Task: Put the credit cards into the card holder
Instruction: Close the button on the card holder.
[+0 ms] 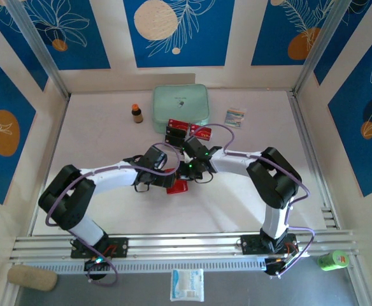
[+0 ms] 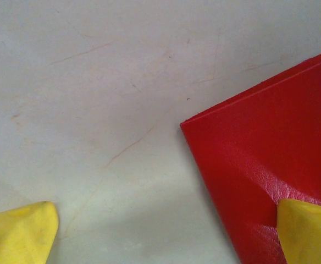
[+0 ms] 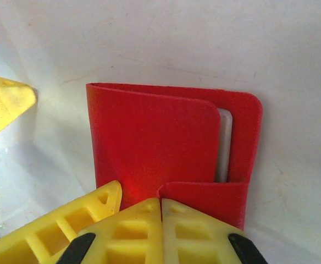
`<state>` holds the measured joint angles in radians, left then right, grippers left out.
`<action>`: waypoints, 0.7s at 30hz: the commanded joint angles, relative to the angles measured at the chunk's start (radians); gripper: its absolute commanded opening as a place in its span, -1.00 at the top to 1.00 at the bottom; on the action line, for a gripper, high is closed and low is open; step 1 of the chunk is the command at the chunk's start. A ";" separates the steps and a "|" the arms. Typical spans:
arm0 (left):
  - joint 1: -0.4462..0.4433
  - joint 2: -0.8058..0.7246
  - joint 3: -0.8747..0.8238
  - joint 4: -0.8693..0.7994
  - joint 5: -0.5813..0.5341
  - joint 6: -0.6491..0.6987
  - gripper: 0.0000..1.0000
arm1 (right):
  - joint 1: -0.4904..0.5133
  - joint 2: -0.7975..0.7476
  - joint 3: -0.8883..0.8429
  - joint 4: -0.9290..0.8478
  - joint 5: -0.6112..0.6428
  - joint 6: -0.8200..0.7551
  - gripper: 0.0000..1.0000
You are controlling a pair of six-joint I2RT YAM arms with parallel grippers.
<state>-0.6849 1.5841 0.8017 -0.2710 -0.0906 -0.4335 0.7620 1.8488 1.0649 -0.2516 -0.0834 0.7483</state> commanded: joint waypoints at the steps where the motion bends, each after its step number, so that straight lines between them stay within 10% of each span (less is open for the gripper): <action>1: -0.011 -0.007 -0.029 -0.047 0.002 -0.001 -0.99 | 0.057 0.154 -0.088 -0.160 0.016 0.035 1.00; 21: 0.074 -0.009 0.065 -0.047 0.066 -0.024 -0.99 | -0.001 0.150 -0.197 -0.153 0.010 0.159 1.00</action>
<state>-0.6151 1.5631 0.8608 -0.3084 -0.0525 -0.4690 0.7311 1.8580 1.0107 -0.1497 -0.1783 0.8692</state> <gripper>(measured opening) 0.996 0.055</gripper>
